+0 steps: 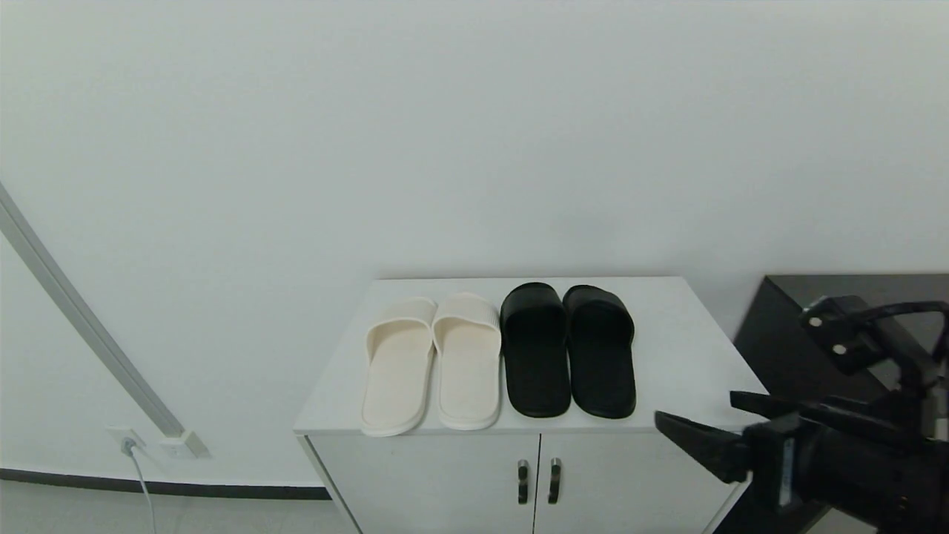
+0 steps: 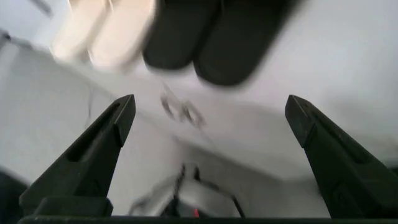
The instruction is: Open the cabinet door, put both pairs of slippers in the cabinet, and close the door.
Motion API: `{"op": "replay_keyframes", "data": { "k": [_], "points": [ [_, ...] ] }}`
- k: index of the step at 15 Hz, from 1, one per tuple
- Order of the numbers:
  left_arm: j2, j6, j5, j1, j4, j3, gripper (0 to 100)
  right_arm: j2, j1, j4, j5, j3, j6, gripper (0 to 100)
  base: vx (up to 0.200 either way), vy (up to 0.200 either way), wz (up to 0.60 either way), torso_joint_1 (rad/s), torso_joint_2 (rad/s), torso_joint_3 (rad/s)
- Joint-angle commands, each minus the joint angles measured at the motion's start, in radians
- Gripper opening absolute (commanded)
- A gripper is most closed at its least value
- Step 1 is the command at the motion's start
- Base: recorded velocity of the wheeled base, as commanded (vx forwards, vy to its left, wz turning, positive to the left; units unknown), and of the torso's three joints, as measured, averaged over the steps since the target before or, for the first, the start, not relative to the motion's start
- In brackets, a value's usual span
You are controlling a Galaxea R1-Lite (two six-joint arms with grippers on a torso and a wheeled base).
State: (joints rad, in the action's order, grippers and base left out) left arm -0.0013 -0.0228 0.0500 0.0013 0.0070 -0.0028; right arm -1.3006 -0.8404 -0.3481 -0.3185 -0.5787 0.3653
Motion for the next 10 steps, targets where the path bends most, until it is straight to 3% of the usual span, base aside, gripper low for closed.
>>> {"op": "replay_keyframes", "data": {
  "k": [1,10],
  "points": [
    [0.001,0.0,0.001,0.0,-0.001,0.0,0,-0.296,-0.02,-0.154,-0.099,-0.095,0.006,100,0.0,0.0,0.0,0.0,0.0,0.0],
    [0.001,0.0,-0.001,0.0,0.001,0.0,0,-0.7,-0.011,-0.167,-0.398,-0.504,-0.016,100,0.0,0.0,0.0,0.0,0.0,0.0]
  ]
}}
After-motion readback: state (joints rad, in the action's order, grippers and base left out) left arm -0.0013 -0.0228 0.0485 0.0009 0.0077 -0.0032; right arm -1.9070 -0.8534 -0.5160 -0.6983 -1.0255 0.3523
